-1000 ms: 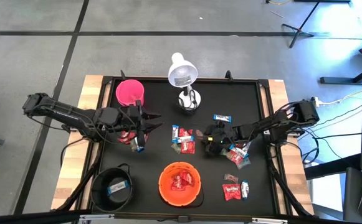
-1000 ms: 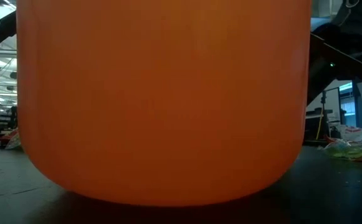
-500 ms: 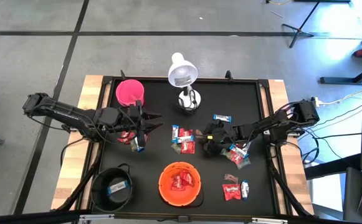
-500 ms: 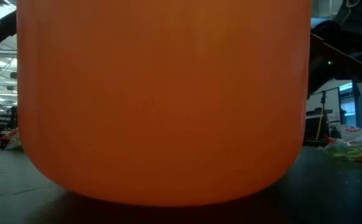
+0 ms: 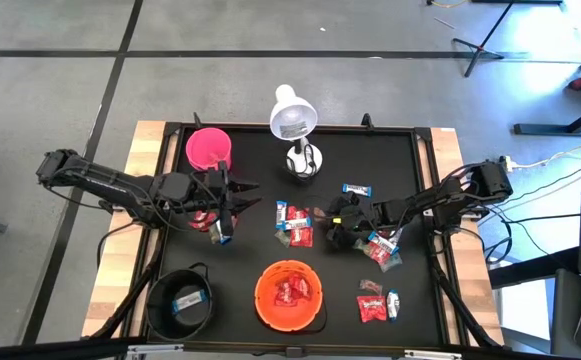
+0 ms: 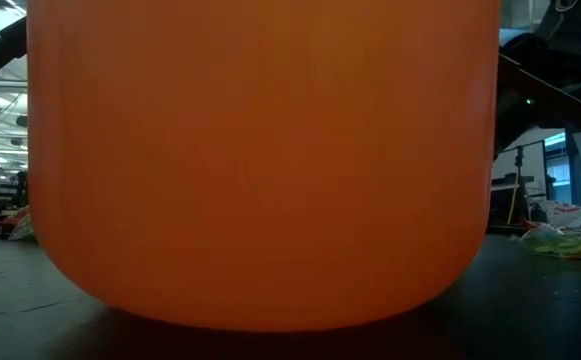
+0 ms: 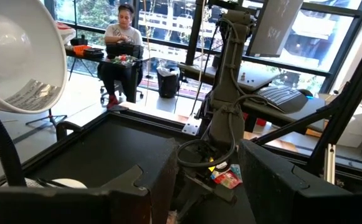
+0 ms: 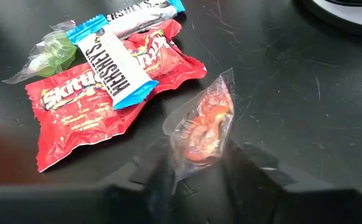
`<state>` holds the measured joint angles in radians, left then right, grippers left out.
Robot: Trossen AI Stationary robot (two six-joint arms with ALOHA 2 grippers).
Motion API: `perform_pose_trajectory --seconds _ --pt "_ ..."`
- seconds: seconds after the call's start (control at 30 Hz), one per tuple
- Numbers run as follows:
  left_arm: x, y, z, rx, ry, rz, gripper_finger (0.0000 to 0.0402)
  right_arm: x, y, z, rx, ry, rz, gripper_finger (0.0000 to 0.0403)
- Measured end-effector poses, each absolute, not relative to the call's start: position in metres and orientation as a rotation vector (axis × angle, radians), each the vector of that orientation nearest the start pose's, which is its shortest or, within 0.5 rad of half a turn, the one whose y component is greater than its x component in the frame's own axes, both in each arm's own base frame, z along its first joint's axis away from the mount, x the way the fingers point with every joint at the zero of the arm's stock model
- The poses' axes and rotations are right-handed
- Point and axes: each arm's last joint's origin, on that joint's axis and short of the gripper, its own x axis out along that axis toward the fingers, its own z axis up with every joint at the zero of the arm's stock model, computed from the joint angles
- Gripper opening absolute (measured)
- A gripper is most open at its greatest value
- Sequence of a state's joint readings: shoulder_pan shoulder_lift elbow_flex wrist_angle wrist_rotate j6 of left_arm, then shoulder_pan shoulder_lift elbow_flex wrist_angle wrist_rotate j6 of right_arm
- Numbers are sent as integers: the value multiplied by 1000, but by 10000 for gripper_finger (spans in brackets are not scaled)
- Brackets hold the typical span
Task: Sort candy
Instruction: Put the orange candy into the pink bucket
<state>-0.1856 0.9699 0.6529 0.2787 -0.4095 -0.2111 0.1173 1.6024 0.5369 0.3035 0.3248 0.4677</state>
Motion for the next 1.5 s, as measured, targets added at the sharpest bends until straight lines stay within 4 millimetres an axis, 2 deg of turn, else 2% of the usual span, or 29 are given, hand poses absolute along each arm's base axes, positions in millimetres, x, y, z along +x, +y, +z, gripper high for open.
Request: perform_pose_trajectory --seconds 0.3,0.43,0.57,0.83,1.1,1.5 --pt "215 -29 298 -199 14 219 162 268 22 116 277 681 -364 10" --pt "215 -29 298 -199 15 218 162 267 22 118 282 674 -363 8" --pt "215 -29 298 -197 15 217 162 266 22 130 295 628 -351 3" --pt "217 -29 296 -192 26 218 162 259 23 175 338 455 -250 1" --pt "236 -33 279 -168 76 224 162 260 28 214 363 201 -41 1" --pt "255 -39 269 -143 42 114 162 262 29 227 383 71 49 0"
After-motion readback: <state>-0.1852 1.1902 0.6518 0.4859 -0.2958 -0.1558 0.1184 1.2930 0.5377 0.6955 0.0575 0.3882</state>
